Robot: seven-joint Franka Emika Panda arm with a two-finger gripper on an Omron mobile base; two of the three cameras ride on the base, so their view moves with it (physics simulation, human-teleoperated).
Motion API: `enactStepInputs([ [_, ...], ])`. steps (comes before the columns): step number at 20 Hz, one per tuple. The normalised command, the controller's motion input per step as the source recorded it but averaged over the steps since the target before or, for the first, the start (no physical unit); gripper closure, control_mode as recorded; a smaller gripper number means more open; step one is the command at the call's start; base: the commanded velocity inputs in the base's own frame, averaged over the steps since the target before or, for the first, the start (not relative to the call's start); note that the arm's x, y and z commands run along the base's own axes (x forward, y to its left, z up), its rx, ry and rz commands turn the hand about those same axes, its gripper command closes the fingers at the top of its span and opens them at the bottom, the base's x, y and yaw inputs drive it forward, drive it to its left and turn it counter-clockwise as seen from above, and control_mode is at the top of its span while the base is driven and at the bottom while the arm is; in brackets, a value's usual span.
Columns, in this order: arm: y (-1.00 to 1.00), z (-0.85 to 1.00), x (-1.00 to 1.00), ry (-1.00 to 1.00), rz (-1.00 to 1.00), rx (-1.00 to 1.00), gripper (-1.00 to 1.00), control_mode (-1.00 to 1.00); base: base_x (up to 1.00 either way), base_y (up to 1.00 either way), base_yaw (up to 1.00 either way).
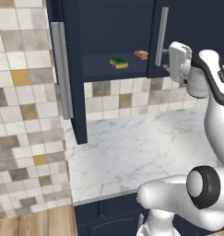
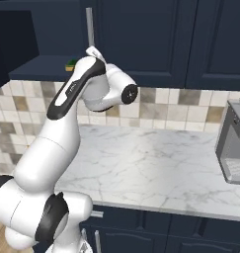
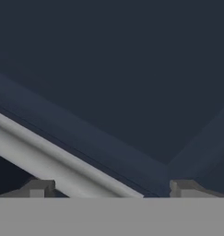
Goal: Pick up the bar soap and sponge from the sink, and place them back in the cabinet, and close the cabinet doors.
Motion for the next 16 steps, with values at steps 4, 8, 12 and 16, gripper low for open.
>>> enactStepInputs([
  [4,0.18,0.0,0.17,0.0,0.0,0.0,-1.0,-1.0,0.0,0.0,0.0],
  [8,0.01,0.0,0.0,0.0,0.0,0.0,-1.0,-1.0,0.0,0.0,0.0],
  [12,-0.01,0.04,0.0,0.0,0.0,0.0,-1.0,-1.0,0.0,0.0,0.0],
  [16,-0.07,0.09,0.0,0.0,0.0,0.0,-1.0,-1.0,0.0,0.0,0.0],
])
